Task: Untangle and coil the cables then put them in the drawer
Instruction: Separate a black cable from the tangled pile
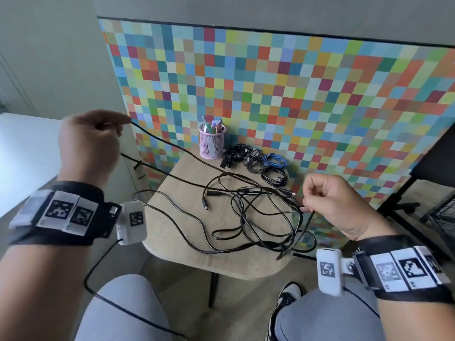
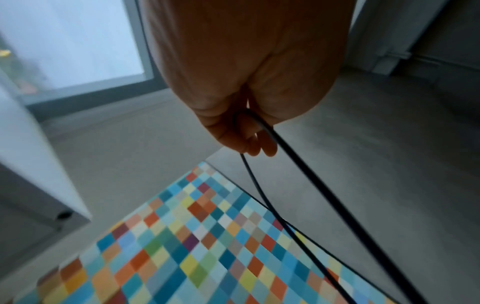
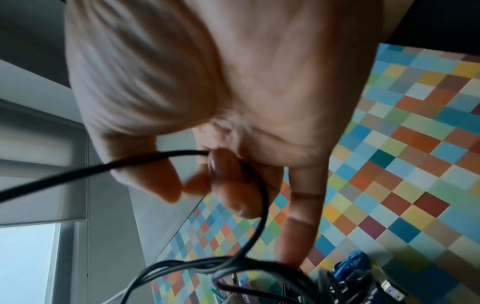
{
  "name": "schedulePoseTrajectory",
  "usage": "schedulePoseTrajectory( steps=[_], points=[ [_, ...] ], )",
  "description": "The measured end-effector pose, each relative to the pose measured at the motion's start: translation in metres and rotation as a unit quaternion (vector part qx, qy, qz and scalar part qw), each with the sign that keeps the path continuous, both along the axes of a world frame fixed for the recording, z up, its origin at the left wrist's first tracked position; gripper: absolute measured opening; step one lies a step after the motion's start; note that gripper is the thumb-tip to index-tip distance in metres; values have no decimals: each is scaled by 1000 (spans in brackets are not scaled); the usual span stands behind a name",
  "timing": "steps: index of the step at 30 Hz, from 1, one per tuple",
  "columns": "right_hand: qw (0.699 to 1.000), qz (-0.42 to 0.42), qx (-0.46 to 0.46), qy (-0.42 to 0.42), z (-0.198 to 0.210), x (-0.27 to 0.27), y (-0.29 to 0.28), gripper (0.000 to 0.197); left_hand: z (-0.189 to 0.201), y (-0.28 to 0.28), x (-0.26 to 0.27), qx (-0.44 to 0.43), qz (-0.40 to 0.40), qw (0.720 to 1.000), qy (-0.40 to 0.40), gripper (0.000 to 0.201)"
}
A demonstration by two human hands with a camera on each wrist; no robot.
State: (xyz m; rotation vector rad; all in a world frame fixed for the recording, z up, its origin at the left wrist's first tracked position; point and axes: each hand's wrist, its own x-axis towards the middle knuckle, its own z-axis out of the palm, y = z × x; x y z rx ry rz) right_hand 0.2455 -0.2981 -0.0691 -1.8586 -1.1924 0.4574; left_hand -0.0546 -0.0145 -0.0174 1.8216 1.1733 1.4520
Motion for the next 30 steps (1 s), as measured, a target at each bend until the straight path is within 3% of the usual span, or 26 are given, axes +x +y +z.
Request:
schedulePoseTrajectory(
  steps=[4,6,8,9,11,13,15,18,20,23,26,30],
  points=[
    [988,2,-121,-94,-5,-5,11,40,-1,3,-2,-8,-1,998,66,39],
    [972,5,-186,-143,-8,-14,18,34,-7,-2,0,-28,-30,993,109,38],
    [960,-17,-204,-190,-13,-20,24,11,-17,-13,6,-41,-72,982,167,34],
    [959,-25,-199,-202,-17,-20,27,15,-22,-19,10,-39,-95,974,201,32],
    [959,-45,-177,-215,-22,-22,32,21,-31,-34,20,-30,-145,949,278,28],
    [966,-53,-138,-210,-21,-24,35,12,-37,-50,33,-4,-200,910,363,19],
    [974,-55,-98,-199,-19,-26,37,9,-42,-66,46,36,-249,875,414,29],
    [980,-57,-60,-181,-16,-33,38,9,-45,-87,63,47,-326,854,403,43],
    [982,-60,-38,-173,-16,-38,39,10,-47,-100,72,41,-370,851,370,39],
    [984,-72,-1,-166,-19,-41,37,10,-46,-114,85,62,-373,853,361,28],
    [984,-80,36,-154,-23,-40,34,13,-49,-117,90,51,-385,858,336,29],
    [990,-91,25,-108,-26,-34,25,15,-53,-116,89,46,-381,865,323,25]
  ],
)
